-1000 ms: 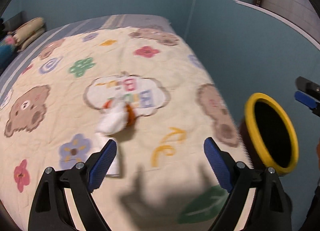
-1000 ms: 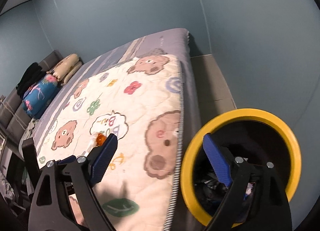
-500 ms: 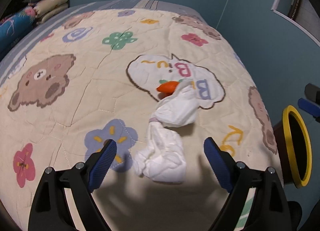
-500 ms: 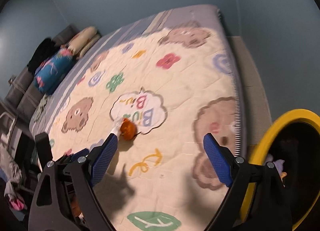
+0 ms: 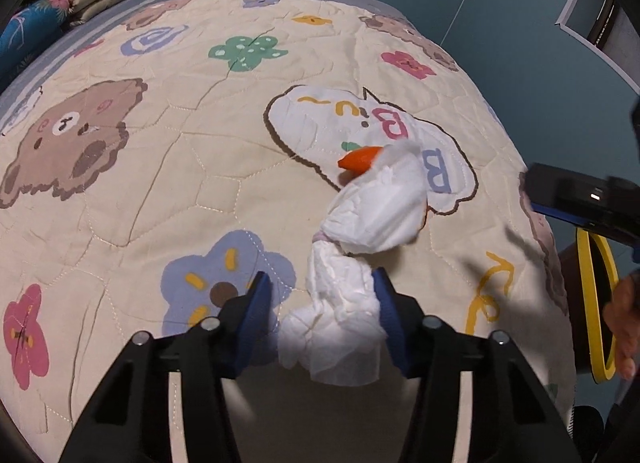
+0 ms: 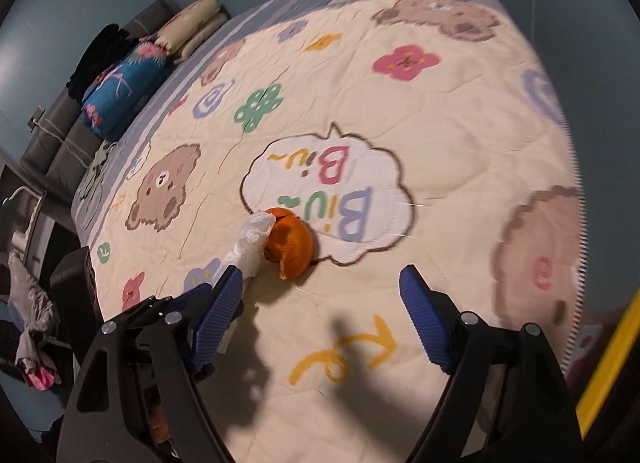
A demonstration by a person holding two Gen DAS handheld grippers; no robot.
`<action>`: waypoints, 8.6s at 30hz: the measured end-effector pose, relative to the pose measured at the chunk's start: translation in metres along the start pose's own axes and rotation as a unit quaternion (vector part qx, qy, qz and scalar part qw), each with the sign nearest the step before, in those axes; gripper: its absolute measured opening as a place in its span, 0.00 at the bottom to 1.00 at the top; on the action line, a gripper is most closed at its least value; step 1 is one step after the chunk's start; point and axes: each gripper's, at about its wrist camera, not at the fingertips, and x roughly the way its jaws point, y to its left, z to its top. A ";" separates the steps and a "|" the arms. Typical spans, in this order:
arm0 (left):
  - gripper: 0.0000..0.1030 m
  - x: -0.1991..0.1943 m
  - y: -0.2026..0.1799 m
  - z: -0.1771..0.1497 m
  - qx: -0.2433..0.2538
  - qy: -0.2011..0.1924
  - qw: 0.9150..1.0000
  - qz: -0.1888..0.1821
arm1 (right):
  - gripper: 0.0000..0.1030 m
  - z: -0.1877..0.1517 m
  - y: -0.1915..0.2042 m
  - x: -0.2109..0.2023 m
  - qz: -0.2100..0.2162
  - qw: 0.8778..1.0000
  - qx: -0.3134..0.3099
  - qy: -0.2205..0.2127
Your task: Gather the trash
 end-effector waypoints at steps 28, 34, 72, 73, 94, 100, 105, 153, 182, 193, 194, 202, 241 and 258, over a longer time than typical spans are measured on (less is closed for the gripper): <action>0.23 0.007 0.009 -0.001 -0.025 0.011 0.998 -0.049 | 0.30 0.017 0.022 0.086 0.000 0.997 -0.033 0.070; 0.19 0.001 0.009 -0.001 -0.022 0.007 0.999 -0.049 | 0.26 0.015 0.018 0.077 0.004 0.998 -0.017 0.063; 0.19 -0.199 -0.110 -0.027 0.085 -0.154 0.980 -0.094 | 0.24 -0.089 -0.025 -0.232 0.030 0.986 0.053 -0.159; 0.19 -0.203 -0.116 -0.029 0.091 -0.157 0.979 -0.097 | 0.24 -0.092 -0.028 -0.238 0.028 0.984 0.055 -0.164; 0.19 -0.219 -0.249 -0.033 0.214 -0.193 0.950 -0.122 | 0.24 -0.149 -0.127 -0.349 -0.029 0.960 0.116 -0.254; 0.19 -0.202 -0.275 -0.029 0.234 -0.181 0.948 -0.122 | 0.24 -0.159 -0.156 -0.355 -0.048 0.953 0.138 -0.265; 0.19 -0.176 -0.297 -0.025 0.244 -0.161 0.949 -0.121 | 0.24 -0.162 -0.179 -0.346 -0.069 0.949 0.160 -0.261; 0.57 -0.026 -0.325 -0.019 0.217 -0.017 0.966 -0.142 | 0.42 -0.176 -0.277 -0.262 -0.145 0.931 0.265 -0.204; 0.57 -0.146 -0.165 -0.016 0.108 -0.116 0.984 -0.078 | 0.43 -0.148 -0.117 -0.262 -0.083 0.964 0.154 -0.202; 0.57 -0.190 -0.099 -0.029 0.078 -0.154 0.984 -0.040 | 0.43 -0.139 -0.046 -0.252 -0.060 0.974 0.101 -0.194; 0.57 -0.193 -0.093 -0.030 0.074 -0.155 0.984 -0.037 | 0.43 -0.139 -0.040 -0.250 -0.057 0.975 0.098 -0.192; 0.64 -0.219 -0.048 -0.046 0.048 -0.183 0.982 -0.014 | 0.44 -0.142 0.018 -0.246 -0.069 0.975 0.056 -0.203; 0.92 -0.330 -0.030 -0.163 0.063 -0.387 0.920 0.030 | 0.92 -0.264 0.111 -0.276 -0.202 0.888 -0.005 -0.412; 0.92 -0.330 -0.035 -0.169 0.072 -0.384 0.921 0.008 | 0.92 -0.267 0.108 -0.269 -0.206 0.887 0.000 -0.414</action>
